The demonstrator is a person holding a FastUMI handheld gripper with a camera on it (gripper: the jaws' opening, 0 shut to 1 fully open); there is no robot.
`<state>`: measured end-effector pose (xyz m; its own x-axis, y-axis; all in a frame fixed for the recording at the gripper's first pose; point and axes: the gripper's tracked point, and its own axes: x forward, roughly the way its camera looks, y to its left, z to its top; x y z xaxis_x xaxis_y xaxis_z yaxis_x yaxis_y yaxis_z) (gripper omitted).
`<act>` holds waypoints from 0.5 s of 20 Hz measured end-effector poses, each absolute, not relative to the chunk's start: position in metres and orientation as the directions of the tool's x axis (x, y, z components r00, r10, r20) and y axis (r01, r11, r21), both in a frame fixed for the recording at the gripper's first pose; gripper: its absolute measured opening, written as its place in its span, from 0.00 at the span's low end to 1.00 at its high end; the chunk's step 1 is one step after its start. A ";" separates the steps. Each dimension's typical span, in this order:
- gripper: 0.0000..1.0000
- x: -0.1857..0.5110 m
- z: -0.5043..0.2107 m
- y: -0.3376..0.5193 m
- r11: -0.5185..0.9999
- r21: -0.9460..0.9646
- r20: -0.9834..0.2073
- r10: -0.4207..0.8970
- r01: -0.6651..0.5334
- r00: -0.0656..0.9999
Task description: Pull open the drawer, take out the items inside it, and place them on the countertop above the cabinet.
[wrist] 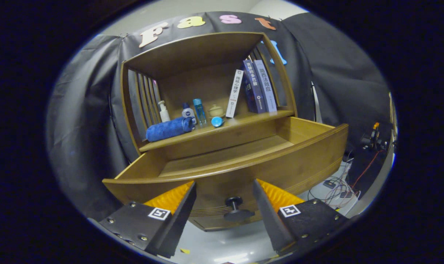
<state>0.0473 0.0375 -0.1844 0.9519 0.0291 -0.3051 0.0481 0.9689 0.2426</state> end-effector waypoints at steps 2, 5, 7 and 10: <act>0.93 0.051 -0.185 0.037 0.959 0.279 -0.301 0.038 0.050 0.953; 0.93 0.066 -0.184 0.039 0.962 0.269 -0.302 0.034 0.050 0.953; 0.93 0.080 -0.181 0.043 0.958 0.282 -0.290 0.042 0.043 0.956; 0.93 0.100 -0.182 0.043 0.958 0.284 -0.292 0.044 0.042 0.955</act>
